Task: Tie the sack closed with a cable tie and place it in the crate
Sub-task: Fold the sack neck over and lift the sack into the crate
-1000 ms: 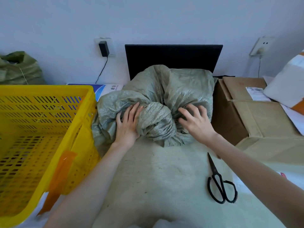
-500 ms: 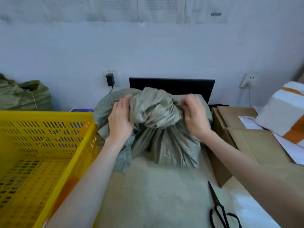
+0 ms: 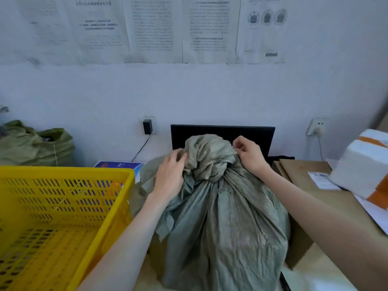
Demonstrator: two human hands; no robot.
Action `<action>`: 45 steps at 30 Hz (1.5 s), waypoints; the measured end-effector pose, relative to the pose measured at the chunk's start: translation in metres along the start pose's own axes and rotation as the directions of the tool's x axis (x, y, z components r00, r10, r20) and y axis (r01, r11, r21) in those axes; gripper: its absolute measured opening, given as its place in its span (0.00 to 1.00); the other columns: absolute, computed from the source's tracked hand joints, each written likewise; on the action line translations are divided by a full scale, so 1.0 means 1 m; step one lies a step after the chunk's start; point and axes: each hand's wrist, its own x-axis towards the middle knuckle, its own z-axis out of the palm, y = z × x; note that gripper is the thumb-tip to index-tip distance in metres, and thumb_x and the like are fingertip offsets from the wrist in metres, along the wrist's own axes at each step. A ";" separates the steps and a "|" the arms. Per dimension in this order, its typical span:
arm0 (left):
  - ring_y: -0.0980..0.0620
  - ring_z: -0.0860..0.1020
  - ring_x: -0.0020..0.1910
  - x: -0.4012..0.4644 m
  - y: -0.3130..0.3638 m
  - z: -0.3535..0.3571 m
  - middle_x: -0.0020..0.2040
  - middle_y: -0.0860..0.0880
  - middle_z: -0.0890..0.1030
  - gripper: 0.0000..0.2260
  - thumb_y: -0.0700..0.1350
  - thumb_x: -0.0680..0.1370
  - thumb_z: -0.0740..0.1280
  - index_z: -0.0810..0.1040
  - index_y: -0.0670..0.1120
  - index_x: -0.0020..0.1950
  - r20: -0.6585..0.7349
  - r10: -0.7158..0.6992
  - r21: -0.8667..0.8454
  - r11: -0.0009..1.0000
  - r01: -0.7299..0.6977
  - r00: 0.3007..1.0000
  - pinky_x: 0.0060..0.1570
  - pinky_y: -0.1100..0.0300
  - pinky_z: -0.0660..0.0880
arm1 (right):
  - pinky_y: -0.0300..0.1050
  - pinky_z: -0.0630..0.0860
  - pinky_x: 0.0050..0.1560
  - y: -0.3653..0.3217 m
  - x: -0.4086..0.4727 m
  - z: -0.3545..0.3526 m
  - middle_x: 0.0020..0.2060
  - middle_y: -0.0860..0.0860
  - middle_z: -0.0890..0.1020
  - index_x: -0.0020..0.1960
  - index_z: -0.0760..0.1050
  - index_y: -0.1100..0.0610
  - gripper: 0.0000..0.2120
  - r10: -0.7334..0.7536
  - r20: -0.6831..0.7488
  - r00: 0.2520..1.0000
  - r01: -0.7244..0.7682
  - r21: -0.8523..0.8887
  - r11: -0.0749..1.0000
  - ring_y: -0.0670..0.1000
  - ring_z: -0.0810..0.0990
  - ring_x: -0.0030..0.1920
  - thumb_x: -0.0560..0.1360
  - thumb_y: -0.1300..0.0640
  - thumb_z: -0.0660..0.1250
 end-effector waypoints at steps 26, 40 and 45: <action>0.41 0.78 0.48 -0.063 0.045 -0.012 0.58 0.40 0.71 0.15 0.34 0.75 0.64 0.73 0.42 0.61 0.173 -0.118 0.299 0.952 0.062 0.978 0.41 0.48 0.77 | 0.58 0.56 0.67 -0.009 -0.089 -0.024 0.66 0.49 0.68 0.72 0.60 0.49 0.36 0.046 0.386 0.921 0.207 -0.586 0.784 0.54 0.62 0.68 0.70 0.33 0.63; 0.40 0.77 0.51 0.020 0.084 -0.076 0.61 0.43 0.73 0.18 0.37 0.78 0.60 0.69 0.46 0.68 -0.088 0.011 0.365 0.931 0.022 0.996 0.34 0.52 0.66 | 0.49 0.70 0.39 -0.022 -0.057 -0.042 0.39 0.53 0.76 0.45 0.76 0.63 0.05 -0.254 -0.156 0.954 0.228 -0.168 0.959 0.56 0.76 0.41 0.76 0.64 0.62; 0.38 0.76 0.54 0.056 0.096 -0.114 0.65 0.43 0.71 0.20 0.35 0.78 0.57 0.66 0.45 0.71 -0.160 0.008 0.319 0.947 0.044 0.987 0.36 0.49 0.68 | 0.38 0.63 0.43 -0.054 -0.022 -0.064 0.47 0.60 0.81 0.50 0.78 0.65 0.07 -0.164 -0.322 0.932 0.173 0.000 0.985 0.55 0.76 0.47 0.76 0.64 0.62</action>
